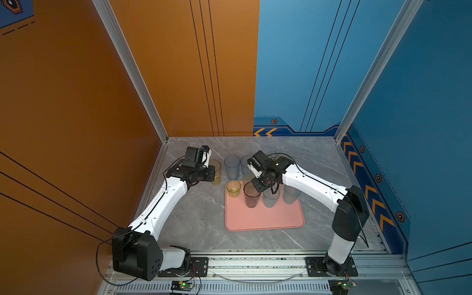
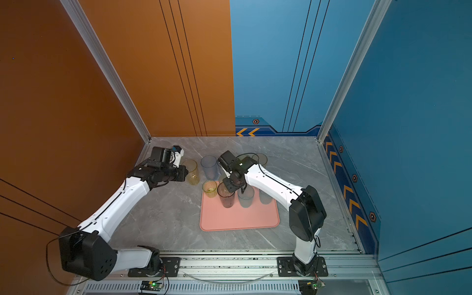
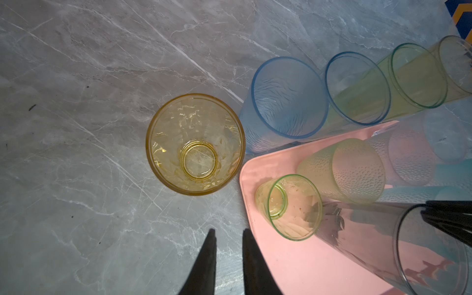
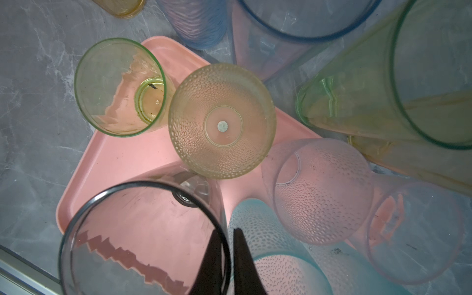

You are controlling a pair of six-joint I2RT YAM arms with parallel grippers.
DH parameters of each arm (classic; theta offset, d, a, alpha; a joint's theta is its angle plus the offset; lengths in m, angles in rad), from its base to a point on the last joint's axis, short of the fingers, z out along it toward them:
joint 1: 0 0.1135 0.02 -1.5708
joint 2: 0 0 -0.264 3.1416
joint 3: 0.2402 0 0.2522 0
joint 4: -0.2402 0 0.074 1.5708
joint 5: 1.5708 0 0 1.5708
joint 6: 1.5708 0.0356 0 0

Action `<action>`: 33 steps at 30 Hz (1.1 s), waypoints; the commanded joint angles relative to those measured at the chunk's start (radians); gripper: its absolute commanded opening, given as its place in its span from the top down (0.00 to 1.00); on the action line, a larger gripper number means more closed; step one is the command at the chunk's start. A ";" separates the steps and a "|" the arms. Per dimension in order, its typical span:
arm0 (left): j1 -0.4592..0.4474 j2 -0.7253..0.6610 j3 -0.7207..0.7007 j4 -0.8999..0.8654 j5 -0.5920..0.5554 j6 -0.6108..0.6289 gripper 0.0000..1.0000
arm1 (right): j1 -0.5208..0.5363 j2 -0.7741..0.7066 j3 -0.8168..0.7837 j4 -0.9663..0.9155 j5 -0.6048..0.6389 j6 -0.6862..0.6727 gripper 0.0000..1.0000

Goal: Place the glasses into the tray
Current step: Place the glass on the tray, then pick up the glass from the top-left of the table.

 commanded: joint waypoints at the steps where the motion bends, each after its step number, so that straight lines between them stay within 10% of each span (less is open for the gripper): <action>1: 0.009 0.001 0.030 -0.016 0.011 0.017 0.79 | -0.009 0.011 -0.005 0.009 -0.005 0.010 0.86; 33: 0.043 0.105 0.185 -0.147 -0.206 0.051 0.80 | -0.067 -0.333 -0.079 0.045 0.060 0.019 0.60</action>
